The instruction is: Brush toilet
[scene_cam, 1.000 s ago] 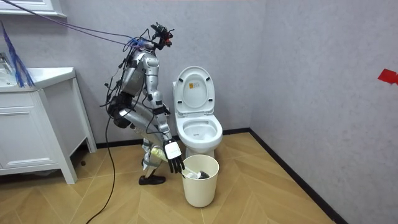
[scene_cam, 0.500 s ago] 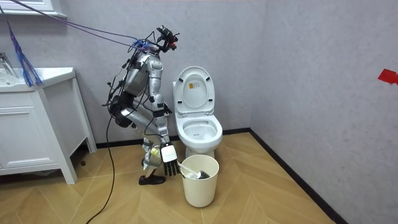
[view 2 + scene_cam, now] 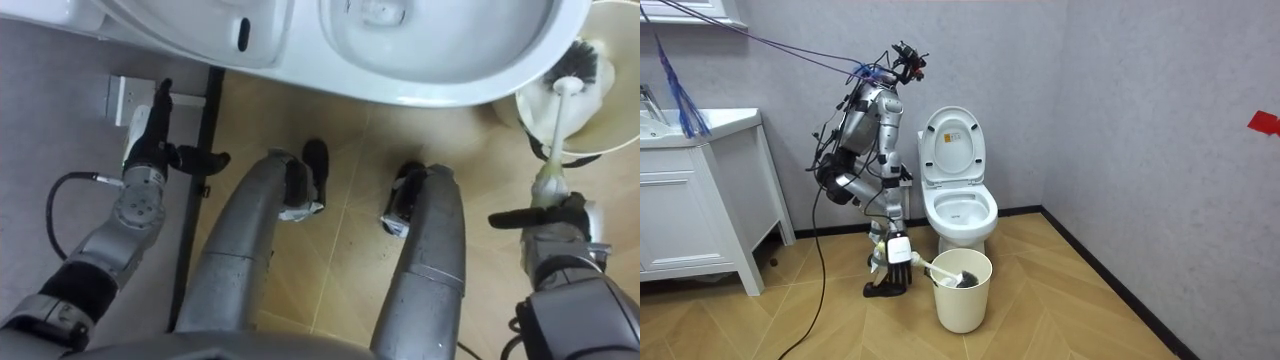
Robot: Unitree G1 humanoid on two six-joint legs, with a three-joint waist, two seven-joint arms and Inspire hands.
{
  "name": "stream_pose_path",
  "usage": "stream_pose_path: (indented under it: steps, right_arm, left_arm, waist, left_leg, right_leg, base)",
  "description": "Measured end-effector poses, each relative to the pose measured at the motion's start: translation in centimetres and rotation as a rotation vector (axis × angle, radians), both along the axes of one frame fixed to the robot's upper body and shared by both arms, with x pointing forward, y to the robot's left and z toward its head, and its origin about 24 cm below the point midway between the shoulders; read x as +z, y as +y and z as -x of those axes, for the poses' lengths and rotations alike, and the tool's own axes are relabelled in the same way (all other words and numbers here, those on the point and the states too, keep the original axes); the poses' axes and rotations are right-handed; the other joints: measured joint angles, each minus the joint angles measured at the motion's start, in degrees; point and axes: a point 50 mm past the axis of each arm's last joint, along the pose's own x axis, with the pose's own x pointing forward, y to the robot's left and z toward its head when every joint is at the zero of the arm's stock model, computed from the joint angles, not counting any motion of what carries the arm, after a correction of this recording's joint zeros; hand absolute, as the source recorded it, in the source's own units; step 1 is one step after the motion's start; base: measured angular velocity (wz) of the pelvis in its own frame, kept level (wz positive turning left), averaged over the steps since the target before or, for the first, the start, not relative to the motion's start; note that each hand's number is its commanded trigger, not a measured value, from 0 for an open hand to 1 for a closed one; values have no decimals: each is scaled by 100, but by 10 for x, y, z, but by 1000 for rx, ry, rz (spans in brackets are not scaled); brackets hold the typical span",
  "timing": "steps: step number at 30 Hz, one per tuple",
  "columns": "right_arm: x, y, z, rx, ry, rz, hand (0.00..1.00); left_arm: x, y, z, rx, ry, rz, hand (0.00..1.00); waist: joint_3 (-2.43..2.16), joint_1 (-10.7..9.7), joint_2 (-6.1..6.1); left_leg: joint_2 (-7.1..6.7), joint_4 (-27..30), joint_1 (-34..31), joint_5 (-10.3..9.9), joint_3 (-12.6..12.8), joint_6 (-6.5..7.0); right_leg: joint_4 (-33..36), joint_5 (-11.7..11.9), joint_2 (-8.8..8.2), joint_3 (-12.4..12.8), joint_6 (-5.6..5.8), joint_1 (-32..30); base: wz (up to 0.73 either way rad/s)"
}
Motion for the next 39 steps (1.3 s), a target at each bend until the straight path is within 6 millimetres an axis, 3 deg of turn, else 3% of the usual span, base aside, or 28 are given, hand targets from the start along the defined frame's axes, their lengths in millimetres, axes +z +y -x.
stream_pose_path:
  steps: [15, 21, 25, 33, 39]
  right_arm:
    - [-10, 7, 8, -18, 13, -152, 100]
    - [-16, 13, 15, -28, 39, -171, 100]
    - [-21, 17, 19, -38, 48, -186, 100]
    - [-29, 23, 32, -129, 14, -247, 100]
    - [-45, 40, 56, -247, 30, -336, 100]
  left_arm:
    - [-9, 0, 8, -43, 76, 19, 0]
    - [-14, 0, 15, -44, 104, 29, 0]
    - [-22, 2, 27, -33, 139, 32, 0]
    - [-32, 7, 42, -5, 184, 48, 0]
    - [-48, 20, 58, 56, 266, 50, 0]
  waist:
    - [-10, -116, 5]
    - [-19, -134, -1]
    - [-32, -221, -20]
    - [-47, -309, -97]
    - [-100, -413, -333]
  left_leg:
    - [29, 37, 251, -2, -35, -7]
    - [43, -168, 674, 3, 10, -7]
    - [42, -438, 1113, 22, 56, 10]
    - [133, -1212, 2210, 122, 47, 17]
    - [88, -1952, 3281, 201, 41, 17]
  right_leg:
    - [-30, 28, 116, 27, 25, 272]
    - [-249, 103, 133, 28, 41, 650]
    - [-535, 170, 156, 31, 80, 1065]
    - [-1534, 436, 405, -12, 211, 2234]
    - [-2282, 515, 422, -133, 279, 3332]
  base:
    - [0]
    - [-8]
    - [-8]
    - [-9]
    - [5]
